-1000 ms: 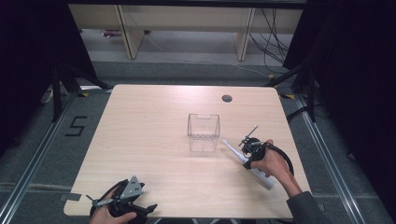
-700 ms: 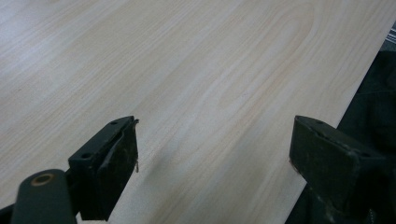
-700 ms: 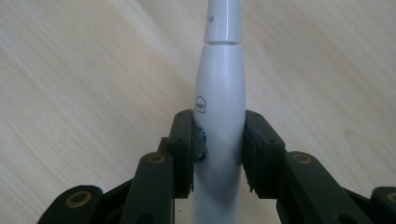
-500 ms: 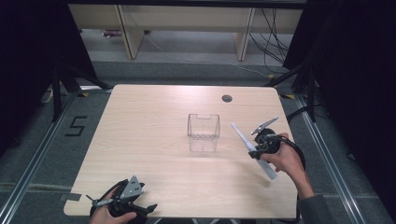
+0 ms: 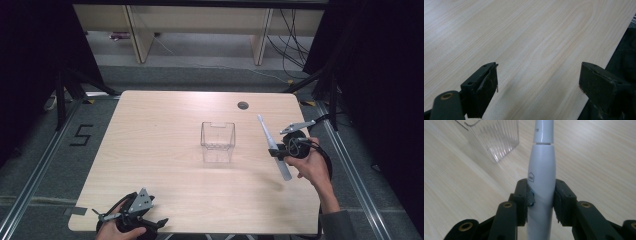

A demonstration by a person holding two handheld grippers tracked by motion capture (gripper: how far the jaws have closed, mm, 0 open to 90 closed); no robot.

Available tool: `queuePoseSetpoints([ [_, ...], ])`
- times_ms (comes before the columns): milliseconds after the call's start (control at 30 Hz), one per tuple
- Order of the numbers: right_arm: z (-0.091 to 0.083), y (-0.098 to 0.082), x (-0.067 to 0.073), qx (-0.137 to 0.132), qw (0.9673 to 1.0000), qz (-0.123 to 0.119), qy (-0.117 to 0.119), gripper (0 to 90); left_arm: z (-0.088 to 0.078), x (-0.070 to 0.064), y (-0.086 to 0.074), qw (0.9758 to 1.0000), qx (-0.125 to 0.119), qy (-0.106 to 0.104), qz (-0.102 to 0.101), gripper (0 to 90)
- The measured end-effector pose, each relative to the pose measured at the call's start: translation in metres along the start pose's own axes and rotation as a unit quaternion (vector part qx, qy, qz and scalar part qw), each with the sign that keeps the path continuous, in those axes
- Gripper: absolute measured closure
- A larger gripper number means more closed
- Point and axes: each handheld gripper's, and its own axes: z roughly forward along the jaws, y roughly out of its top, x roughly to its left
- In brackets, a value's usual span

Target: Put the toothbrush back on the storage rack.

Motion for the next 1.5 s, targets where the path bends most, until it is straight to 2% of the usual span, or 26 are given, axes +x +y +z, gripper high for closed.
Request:
queuePoseSetpoints([
  [33, 0.002, 0.0, 0.0, -0.021, 0.9998, -0.002, -0.004, 66.7, 0.0, 0.0, 0.0, 1.0, 0.0, 0.0, 0.0, 14.8],
  [100, 0.002, 0.004, -0.001, -0.026, 0.9996, 0.003, 0.01, 66.8, 0.0, 0.001, 0.0, 1.0, 0.005, -0.002, 0.001, 14.8],
  [133, 0.002, 0.004, 0.002, -0.03, 0.9994, 0.017, 0.01, 66.7, 0.0, 0.001, 0.0, 1.0, 0.004, -0.003, 0.0, 14.8],
  [167, 0.006, 0.005, 0.0, -0.056, 0.9984, 0.004, 0.005, 66.7, 0.0, 0.001, 0.0, 1.0, 0.002, -0.002, 0.001, 14.8],
  [233, 0.005, 0.008, 0.001, -0.06, 0.9981, 0.011, 0.007, 66.8, 0.0, 0.001, 0.0, 1.0, 0.001, -0.002, 0.001, 14.8],
  [267, 0.005, 0.009, 0.0, -0.055, 0.9985, 0.0, 0.006, 66.7, 0.0, 0.001, 0.0, 1.0, 0.004, -0.003, 0.001, 14.8],
  [333, 0.003, 0.011, 0.002, -0.061, 0.9979, 0.019, 0.007, 66.7, 0.0, 0.0, 0.0, 1.0, 0.0, 0.0, 0.001, 14.8],
  [400, 0.004, 0.013, 0.001, -0.074, 0.9971, 0.014, 0.006, 66.7, 0.0, 0.0, 0.0, 1.0, 0.0, -0.001, 0.001, 14.8],
  [467, 0.004, 0.016, 0.003, -0.097, 0.9951, 0.02, 0.003, 66.7, 0.0, 0.001, 0.0, 1.0, 0.003, -0.003, 0.0, 14.8],
  [500, 0.005, 0.017, 0.001, -0.11, 0.994, 0.0, -0.004, 66.7, 0.0, 0.0, 0.0, 1.0, -0.001, 0.0, 0.0, 14.8],
  [600, 0.005, 0.02, 0.002, -0.126, 0.9919, 0.015, 0.001, 66.7, 0.0, 0.0, 0.0, 1.0, -0.001, 0.0, 0.001, 14.8],
  [633, 0.006, 0.021, 0.0, -0.135, 0.9908, 0.006, -0.006, 66.7, 0.0, 0.0, 0.0, 1.0, -0.001, 0.0, 0.0, 14.8],
  [667, 0.005, 0.022, 0.002, -0.132, 0.991, 0.019, 0.001, 66.7, 0.0, 0.0, 0.0, 1.0, -0.001, 0.0, 0.001, 14.8],
  [733, 0.004, 0.025, 0.001, -0.13, 0.9912, 0.021, 0.004, 66.7, 0.0, 0.0, 0.0, 1.0, -0.001, -0.001, 0.0, 14.8],
  [767, 0.004, 0.026, 0.0, -0.138, 0.9904, 0.01, -0.002, 66.8, 0.0, 0.0, 0.0, 1.0, -0.001, -0.001, 0.001, 14.8],
  [833, 0.004, 0.029, 0.001, -0.137, 0.9902, 0.022, 0.005, 66.7, 0.0, 0.0, 0.0, 1.0, 0.0, -0.001, 0.0, 14.8],
  [867, 0.006, 0.03, -0.001, -0.153, 0.9882, 0.012, -0.003, 66.7, 0.0, 0.0, 0.0, 1.0, -0.001, 0.0, 0.0, 14.8],
  [900, 0.006, 0.032, -0.002, -0.154, 0.9881, 0.007, 0.006, 66.8, 0.0, 0.0, 0.0, 1.0, -0.001, 0.0, 0.0, 14.8],
  [967, 0.004, 0.035, 0.0, -0.157, 0.9874, 0.02, 0.008, 66.7, 0.0, 0.001, 0.0, 1.0, 0.0, -0.002, 0.001, 14.8],
  [1000, 0.006, 0.037, -0.002, -0.168, 0.9857, 0.005, 0.002, 66.7, 0.0, 0.001, 0.0, 1.0, 0.004, -0.003, 0.0, 14.8],
  [1033, 0.006, 0.039, 0.0, -0.171, 0.9851, 0.016, 0.008, 66.7, 0.0, 0.001, 0.0, 1.0, 0.004, -0.003, 0.002, 14.8],
  [1167, 0.005, 0.047, 0.002, -0.176, 0.9843, 0.013, 0.01, 66.7, 0.001, 0.0, 0.0, 1.0, -0.001, -0.002, 0.0, 14.8],
  [1233, 0.007, 0.052, 0.003, -0.189, 0.982, 0.01, 0.008, 66.7, 0.0, 0.001, 0.0, 1.0, 0.003, -0.003, 0.0, 14.8],
  [1300, 0.006, 0.055, 0.006, -0.185, 0.9826, 0.014, 0.015, 66.7, 0.0, 0.001, 0.0, 1.0, -0.002, 0.0, -0.002, 14.8],
  [1467, 0.006, 0.066, 0.01, -0.196, 0.9803, -0.003, 0.02, 66.7, 0.0, 0.001, 0.0, 1.0, 0.003, -0.003, 0.0, 14.8],
  [1500, 0.005, 0.067, 0.012, -0.2, 0.9797, 0.006, 0.017, 66.7, 0.0, 0.001, 0.0, 1.0, 0.002, -0.005, 0.0, 14.8],
])
